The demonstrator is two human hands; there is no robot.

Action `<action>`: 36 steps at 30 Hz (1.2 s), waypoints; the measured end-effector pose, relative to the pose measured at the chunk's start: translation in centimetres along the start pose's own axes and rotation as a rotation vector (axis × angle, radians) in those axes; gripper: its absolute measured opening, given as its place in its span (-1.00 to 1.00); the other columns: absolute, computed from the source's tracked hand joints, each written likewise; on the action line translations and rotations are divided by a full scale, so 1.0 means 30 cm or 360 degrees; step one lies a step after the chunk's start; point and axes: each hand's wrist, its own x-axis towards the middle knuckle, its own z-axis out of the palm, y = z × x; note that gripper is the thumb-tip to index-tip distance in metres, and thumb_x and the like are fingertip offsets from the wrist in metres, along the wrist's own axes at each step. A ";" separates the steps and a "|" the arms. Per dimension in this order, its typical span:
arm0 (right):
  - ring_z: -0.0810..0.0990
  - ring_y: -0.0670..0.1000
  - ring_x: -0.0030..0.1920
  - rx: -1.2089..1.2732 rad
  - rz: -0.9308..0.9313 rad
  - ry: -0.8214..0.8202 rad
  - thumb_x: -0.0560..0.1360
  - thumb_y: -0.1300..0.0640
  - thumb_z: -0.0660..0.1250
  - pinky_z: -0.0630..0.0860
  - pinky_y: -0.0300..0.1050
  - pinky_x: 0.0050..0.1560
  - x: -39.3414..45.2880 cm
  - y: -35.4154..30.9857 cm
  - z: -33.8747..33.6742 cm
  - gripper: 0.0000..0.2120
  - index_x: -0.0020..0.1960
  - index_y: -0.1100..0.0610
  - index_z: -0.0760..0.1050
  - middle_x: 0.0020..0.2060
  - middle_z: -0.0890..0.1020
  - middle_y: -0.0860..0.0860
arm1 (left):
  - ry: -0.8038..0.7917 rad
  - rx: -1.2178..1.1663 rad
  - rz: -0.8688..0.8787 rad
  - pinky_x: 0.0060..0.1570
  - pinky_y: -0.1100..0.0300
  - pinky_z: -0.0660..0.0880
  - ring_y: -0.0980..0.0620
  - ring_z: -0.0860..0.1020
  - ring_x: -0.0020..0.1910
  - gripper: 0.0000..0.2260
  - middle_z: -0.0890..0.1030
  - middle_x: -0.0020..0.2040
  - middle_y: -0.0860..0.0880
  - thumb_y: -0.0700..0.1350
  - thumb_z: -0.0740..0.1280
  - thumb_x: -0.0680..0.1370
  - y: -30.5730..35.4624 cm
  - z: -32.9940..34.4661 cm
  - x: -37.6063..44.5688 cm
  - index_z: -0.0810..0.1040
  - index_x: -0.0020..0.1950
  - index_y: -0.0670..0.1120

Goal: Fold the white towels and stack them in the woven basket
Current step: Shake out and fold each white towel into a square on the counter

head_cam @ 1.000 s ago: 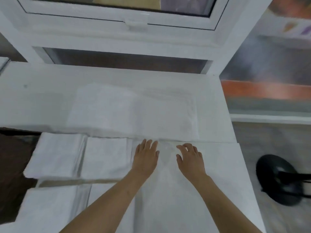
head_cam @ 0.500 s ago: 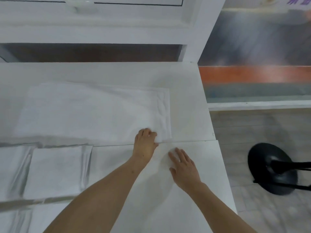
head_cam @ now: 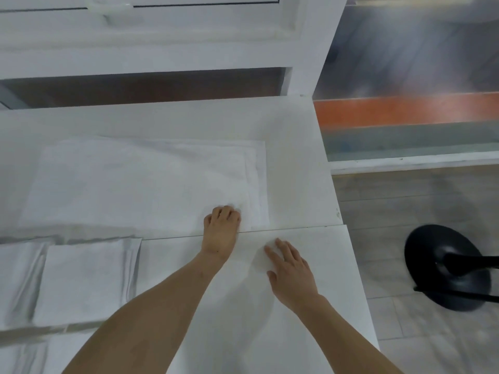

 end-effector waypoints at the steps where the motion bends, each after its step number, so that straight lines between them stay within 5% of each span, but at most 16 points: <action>1: -0.08 0.03 0.66 0.0007 0.0003 -0.0004 0.67 -0.04 0.18 0.08 -0.02 0.60 0.001 0.000 0.001 -0.40 0.66 -0.14 0.06 0.67 -0.03 -0.07 | 0.0000 -0.0009 -0.0012 0.06 0.01 0.44 -0.11 0.49 0.14 -0.91 0.53 0.07 0.01 -0.19 0.38 0.56 0.001 -0.003 0.004 0.56 0.02 -0.02; 8: 0.02 0.05 0.65 0.0078 0.0046 0.0002 0.65 -0.05 0.22 0.16 0.01 0.58 0.010 -0.019 -0.015 -0.39 0.65 -0.12 0.11 0.66 0.06 -0.06 | 0.0145 -0.0238 0.0021 -0.05 0.13 0.30 -0.07 0.43 -0.03 -0.72 0.46 -0.05 0.01 -0.43 0.27 0.46 0.014 -0.117 -0.022 0.41 -0.05 -0.05; 13: 0.45 0.12 0.40 0.0533 0.0170 0.0262 0.64 -0.01 0.30 0.48 0.10 0.33 0.071 -0.136 -0.154 -0.36 0.62 -0.11 0.09 0.49 0.35 0.04 | 0.0265 -0.0344 0.0089 -0.09 0.17 0.25 0.02 0.35 -0.05 -0.59 0.43 -0.05 0.09 -0.51 0.19 0.30 -0.016 -0.297 -0.045 0.37 -0.06 -0.04; 16: 0.39 0.15 0.43 0.0507 -0.0010 0.0475 0.61 0.01 0.35 0.44 0.13 0.34 0.134 -0.261 -0.256 -0.30 0.63 -0.16 0.08 0.54 0.26 0.05 | 0.0353 -0.0397 0.0157 -0.09 0.15 0.30 0.01 0.39 -0.03 -0.60 0.48 -0.02 0.06 -0.50 0.19 0.32 -0.043 -0.419 -0.073 0.41 -0.03 -0.06; 20: 0.27 0.13 0.53 0.0506 -0.0185 0.0434 0.58 -0.15 0.35 0.39 0.16 0.41 0.178 -0.470 -0.377 -0.30 0.62 -0.21 0.11 0.61 0.19 0.03 | 0.0574 -0.0599 0.0243 -0.07 0.07 0.45 -0.03 0.43 -0.04 -0.71 0.53 -0.01 0.02 -0.42 0.09 0.47 -0.108 -0.660 -0.113 0.43 -0.01 -0.08; 23: 0.34 0.05 0.52 0.0508 -0.0280 0.0399 0.55 -0.28 0.33 0.39 0.15 0.40 0.154 -0.631 -0.430 -0.36 0.57 -0.21 0.23 0.57 0.31 -0.04 | 0.0677 -0.0825 0.0217 -0.03 0.06 0.47 -0.03 0.45 -0.03 -0.75 0.51 -0.02 0.02 -0.43 0.10 0.54 -0.145 -0.875 -0.139 0.38 -0.06 -0.08; 27: 0.58 -0.07 0.26 0.0529 -0.0367 0.0554 0.60 -0.22 0.32 0.50 -0.07 0.21 0.065 -0.820 -0.508 -0.66 0.32 -0.16 0.51 0.33 0.57 -0.20 | 0.0725 -0.1062 0.0104 0.10 0.15 0.52 0.01 0.53 0.07 -0.80 0.57 0.08 0.00 -0.28 0.09 0.66 -0.172 -1.150 -0.185 0.40 -0.01 0.00; 30: 0.61 -0.13 0.15 0.0815 -0.0400 0.0519 0.60 -0.17 0.32 0.51 -0.11 0.17 -0.029 -0.932 -0.575 -0.84 0.14 -0.18 0.55 0.13 0.63 -0.29 | 0.0796 -0.1305 -0.0003 -0.03 0.26 0.49 0.11 0.55 -0.02 -0.83 0.58 0.02 0.05 -0.20 0.07 0.69 -0.184 -1.337 -0.212 0.38 0.01 0.02; 36: 0.62 -0.17 0.12 0.1238 -0.0715 0.0584 0.65 -0.12 0.31 0.52 -0.12 0.22 -0.317 -1.075 -0.709 -0.81 0.17 -0.08 0.59 0.06 0.67 -0.23 | 0.0955 -0.1361 0.0182 -0.22 0.27 0.33 0.12 0.37 -0.23 -0.88 0.45 -0.16 0.01 -0.19 0.05 0.71 -0.169 -1.661 -0.254 0.34 0.04 -0.09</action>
